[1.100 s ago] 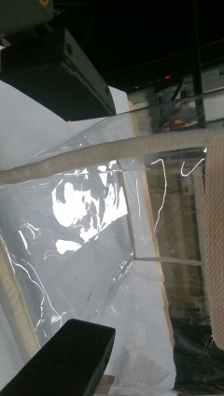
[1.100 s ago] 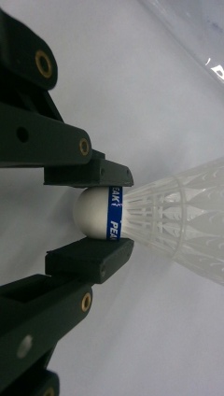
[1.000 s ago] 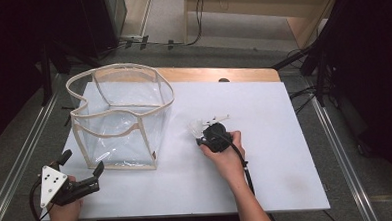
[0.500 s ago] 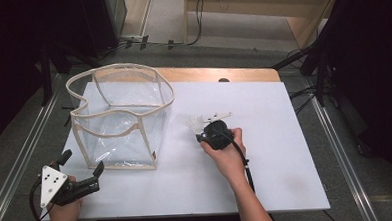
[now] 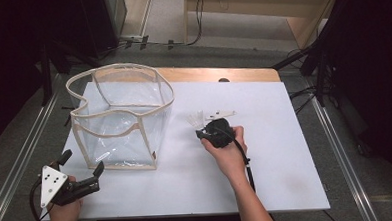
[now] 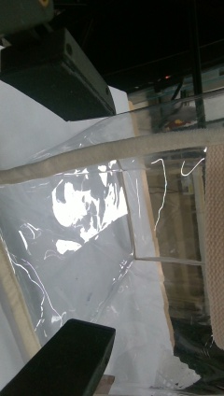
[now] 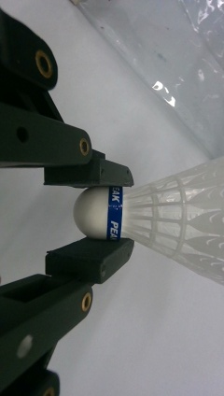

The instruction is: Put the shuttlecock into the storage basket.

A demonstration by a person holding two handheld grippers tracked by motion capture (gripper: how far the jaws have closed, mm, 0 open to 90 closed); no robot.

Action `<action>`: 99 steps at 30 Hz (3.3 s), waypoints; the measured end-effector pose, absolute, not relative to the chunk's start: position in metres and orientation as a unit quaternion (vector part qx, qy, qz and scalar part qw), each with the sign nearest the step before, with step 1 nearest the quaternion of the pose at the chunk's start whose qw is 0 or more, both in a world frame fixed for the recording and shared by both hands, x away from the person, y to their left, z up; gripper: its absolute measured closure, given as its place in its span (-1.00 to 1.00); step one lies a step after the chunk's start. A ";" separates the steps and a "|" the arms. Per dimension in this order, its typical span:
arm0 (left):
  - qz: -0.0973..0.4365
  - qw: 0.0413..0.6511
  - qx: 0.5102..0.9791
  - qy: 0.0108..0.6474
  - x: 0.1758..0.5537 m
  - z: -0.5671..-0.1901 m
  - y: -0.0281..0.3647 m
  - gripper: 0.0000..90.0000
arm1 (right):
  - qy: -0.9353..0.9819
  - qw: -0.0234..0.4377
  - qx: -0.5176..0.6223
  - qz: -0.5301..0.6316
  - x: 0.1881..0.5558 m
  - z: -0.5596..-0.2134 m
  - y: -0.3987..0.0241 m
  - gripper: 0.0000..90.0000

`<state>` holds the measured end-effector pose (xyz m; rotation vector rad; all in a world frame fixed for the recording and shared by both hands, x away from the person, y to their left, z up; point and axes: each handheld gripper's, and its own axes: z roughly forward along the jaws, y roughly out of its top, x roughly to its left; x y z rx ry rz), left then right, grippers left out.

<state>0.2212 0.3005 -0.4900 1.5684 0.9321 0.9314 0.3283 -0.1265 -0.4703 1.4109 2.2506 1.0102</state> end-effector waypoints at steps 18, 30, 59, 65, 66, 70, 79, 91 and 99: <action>0.389 0.520 0.654 0.388 0.221 -0.490 0.301 -1.00 | 0.762 0.179 0.472 0.405 0.327 -0.464 -0.126 0.39; 0.389 0.520 0.654 0.389 0.221 -0.490 0.301 -1.00 | 0.746 0.198 0.464 0.435 0.325 -0.459 -0.127 0.39; 0.389 0.520 0.654 0.389 0.221 -0.490 0.301 -1.00 | 0.731 0.228 0.444 0.466 0.328 -0.440 -0.124 0.39; 0.389 0.520 0.654 0.389 0.221 -0.490 0.301 -1.00 | 0.728 0.231 0.443 0.469 0.328 -0.434 -0.123 0.39; 0.389 0.520 0.654 0.389 0.221 -0.490 0.301 -1.00 | 0.728 0.233 0.442 0.469 0.329 -0.433 -0.123 0.39; 0.388 0.520 0.654 0.389 0.221 -0.490 0.301 -1.00 | 0.726 0.236 0.439 0.473 0.329 -0.430 -0.122 0.39; 0.388 0.520 0.654 0.389 0.221 -0.490 0.301 -1.00 | 0.722 0.240 0.439 0.478 0.330 -0.421 -0.121 0.40; 0.388 0.520 0.654 0.389 0.221 -0.490 0.301 -1.00 | 0.716 0.248 0.437 0.485 0.330 -0.413 -0.118 0.40; 0.388 0.520 0.654 0.389 0.221 -0.490 0.301 -1.00 | 0.714 0.252 0.433 0.489 0.331 -0.406 -0.118 0.40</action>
